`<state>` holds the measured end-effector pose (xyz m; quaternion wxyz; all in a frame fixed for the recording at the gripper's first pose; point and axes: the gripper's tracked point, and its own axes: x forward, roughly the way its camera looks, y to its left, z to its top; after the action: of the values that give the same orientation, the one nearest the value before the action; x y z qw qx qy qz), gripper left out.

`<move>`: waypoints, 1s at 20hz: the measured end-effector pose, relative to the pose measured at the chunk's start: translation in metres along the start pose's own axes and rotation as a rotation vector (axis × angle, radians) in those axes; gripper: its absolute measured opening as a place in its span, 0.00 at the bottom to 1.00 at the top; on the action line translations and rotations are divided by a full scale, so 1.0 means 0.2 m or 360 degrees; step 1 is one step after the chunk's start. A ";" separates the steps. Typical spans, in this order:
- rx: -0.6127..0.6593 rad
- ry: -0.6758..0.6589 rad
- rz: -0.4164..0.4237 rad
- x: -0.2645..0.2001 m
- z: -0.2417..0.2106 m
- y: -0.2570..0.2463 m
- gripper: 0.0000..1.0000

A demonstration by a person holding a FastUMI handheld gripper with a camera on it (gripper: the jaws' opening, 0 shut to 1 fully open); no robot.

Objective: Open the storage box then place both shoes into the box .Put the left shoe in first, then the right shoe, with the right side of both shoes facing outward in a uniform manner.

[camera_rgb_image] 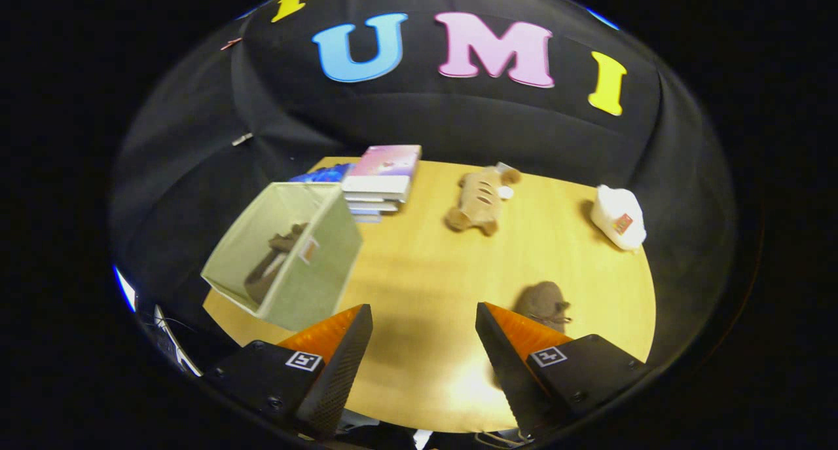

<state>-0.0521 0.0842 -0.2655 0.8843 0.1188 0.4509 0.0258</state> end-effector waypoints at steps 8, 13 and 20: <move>0.0028 0.0210 -0.0311 0.09 -0.37 -0.72 0.99; 0.0033 0.0318 -0.0383 0.28 -0.56 -0.94 0.99; 0.0071 0.0322 -0.0328 0.54 -0.56 -0.95 0.68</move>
<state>-0.0896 -0.0621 -0.4593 0.8294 0.0884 0.5480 -0.0634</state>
